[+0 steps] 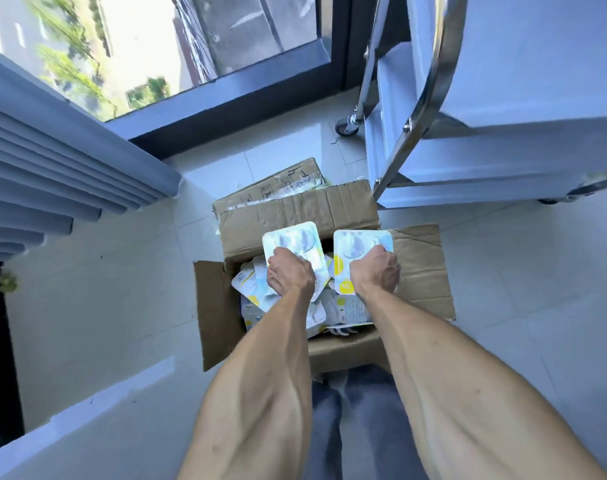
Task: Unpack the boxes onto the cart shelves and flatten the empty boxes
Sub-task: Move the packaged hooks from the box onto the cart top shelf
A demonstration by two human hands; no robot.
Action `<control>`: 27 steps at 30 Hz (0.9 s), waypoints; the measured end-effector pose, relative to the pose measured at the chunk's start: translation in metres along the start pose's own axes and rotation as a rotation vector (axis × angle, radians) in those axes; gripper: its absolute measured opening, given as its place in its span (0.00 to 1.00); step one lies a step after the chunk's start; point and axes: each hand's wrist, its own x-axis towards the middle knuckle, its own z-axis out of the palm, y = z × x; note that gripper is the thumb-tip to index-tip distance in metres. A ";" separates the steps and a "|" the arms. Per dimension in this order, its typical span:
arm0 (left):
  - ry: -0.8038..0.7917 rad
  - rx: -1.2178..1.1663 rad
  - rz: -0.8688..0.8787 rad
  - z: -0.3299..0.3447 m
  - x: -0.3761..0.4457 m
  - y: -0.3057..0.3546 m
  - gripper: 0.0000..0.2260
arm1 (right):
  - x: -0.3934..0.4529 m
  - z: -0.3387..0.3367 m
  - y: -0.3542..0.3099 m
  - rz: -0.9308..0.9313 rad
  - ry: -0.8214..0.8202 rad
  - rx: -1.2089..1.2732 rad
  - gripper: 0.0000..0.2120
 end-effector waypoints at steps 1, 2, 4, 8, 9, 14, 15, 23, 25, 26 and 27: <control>0.002 -0.027 0.020 -0.014 -0.013 0.008 0.10 | -0.008 -0.020 -0.005 0.010 0.006 0.028 0.11; 0.000 -0.049 0.042 -0.028 -0.026 0.014 0.10 | -0.016 -0.040 -0.009 0.018 0.008 0.047 0.11; -0.013 -0.080 0.097 -0.053 -0.055 0.025 0.09 | -0.034 -0.080 -0.014 0.030 0.013 0.049 0.10; -0.056 -0.131 0.266 -0.092 -0.112 0.055 0.07 | -0.068 -0.161 -0.011 0.086 0.100 0.037 0.11; -0.057 -0.168 0.313 -0.101 -0.126 0.064 0.09 | -0.075 -0.182 -0.011 0.098 0.127 0.051 0.11; -0.057 -0.178 0.524 -0.142 -0.193 0.107 0.10 | -0.095 -0.286 -0.004 0.106 0.209 0.107 0.11; -0.059 -0.174 0.543 -0.148 -0.203 0.118 0.10 | -0.095 -0.304 -0.002 0.113 0.226 0.127 0.11; 0.018 -0.157 0.674 -0.165 -0.229 0.244 0.10 | -0.029 -0.414 -0.009 0.128 0.319 0.248 0.09; 0.032 -0.157 0.676 -0.156 -0.226 0.283 0.11 | 0.007 -0.432 -0.017 0.123 0.329 0.250 0.09; 0.037 -0.157 0.664 -0.151 -0.223 0.301 0.11 | 0.027 -0.439 -0.022 0.115 0.322 0.251 0.09; 0.047 -0.153 0.647 -0.144 -0.219 0.318 0.11 | 0.048 -0.445 -0.027 0.101 0.312 0.253 0.09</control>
